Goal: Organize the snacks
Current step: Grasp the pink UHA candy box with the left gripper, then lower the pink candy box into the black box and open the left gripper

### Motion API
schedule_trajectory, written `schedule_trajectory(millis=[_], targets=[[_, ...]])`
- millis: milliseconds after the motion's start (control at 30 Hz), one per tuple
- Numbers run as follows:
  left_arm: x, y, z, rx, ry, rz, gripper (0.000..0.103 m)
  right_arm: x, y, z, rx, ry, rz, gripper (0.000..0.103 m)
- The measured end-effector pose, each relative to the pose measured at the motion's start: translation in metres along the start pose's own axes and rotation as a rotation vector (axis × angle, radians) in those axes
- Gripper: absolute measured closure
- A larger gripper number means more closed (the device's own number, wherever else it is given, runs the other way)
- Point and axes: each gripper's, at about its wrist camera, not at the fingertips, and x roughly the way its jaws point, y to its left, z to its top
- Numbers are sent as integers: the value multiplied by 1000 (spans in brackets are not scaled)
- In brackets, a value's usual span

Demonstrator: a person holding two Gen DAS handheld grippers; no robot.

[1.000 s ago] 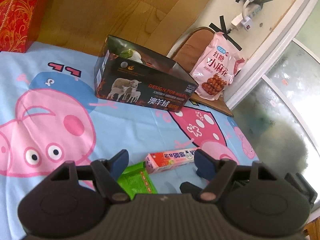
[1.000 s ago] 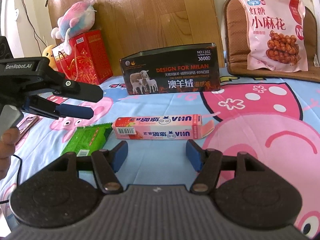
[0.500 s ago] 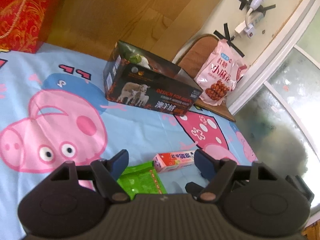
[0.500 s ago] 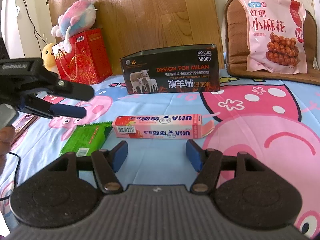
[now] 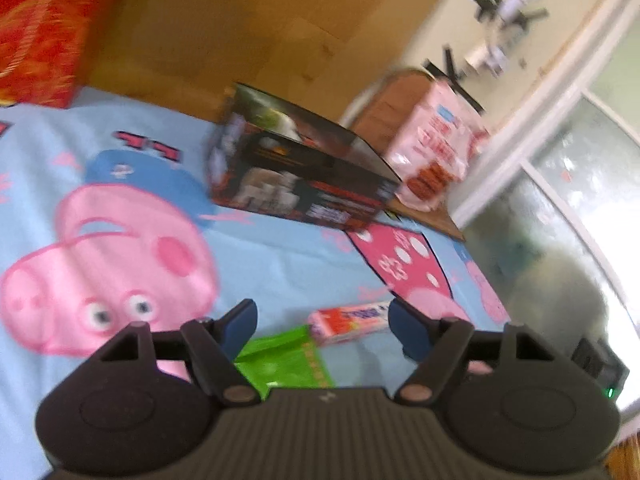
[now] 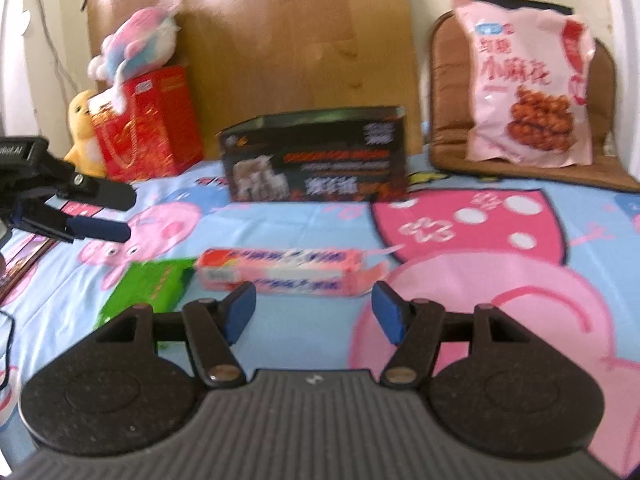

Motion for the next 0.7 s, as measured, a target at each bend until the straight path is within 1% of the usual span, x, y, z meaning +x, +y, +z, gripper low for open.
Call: schedule_trajectory(millis=[100, 167, 233, 267, 300, 333, 400, 433, 467, 533, 600, 700], targets=[[27, -13, 2, 40, 60, 17, 29, 1, -12, 9, 23, -8, -31, 37], [42, -18, 1, 50, 101, 21, 29, 6, -17, 13, 31, -1, -27, 37], [58, -22, -2, 58, 146, 12, 32, 15, -19, 15, 35, 30, -4, 38], [63, -25, -4, 67, 150, 16, 34, 22, -20, 15, 44, 65, 17, 39], [66, -28, -5, 84, 148, 25, 37, 29, -21, 14, 59, 100, 38, 41], [69, -31, -5, 95, 143, 38, 37, 32, -20, 12, 62, 90, 44, 48], [71, -32, -1, 99, 139, 53, 38, 33, -15, 11, 36, 73, 23, 51], [71, -32, 1, 93, 135, 53, 39, 32, -15, 11, 30, 63, 14, 56], [69, -32, 5, 91, 130, 49, 40, 31, -16, 13, 34, 56, 9, 62], [62, -36, 15, 99, 104, 24, 40, 27, -22, 19, 63, 33, 6, 67], [53, -44, 28, 131, 54, 13, 40, 21, -27, 30, 79, -6, 14, 67], [47, -53, 54, 166, -10, 19, 40, 20, -27, 57, 53, -74, 15, 67]])
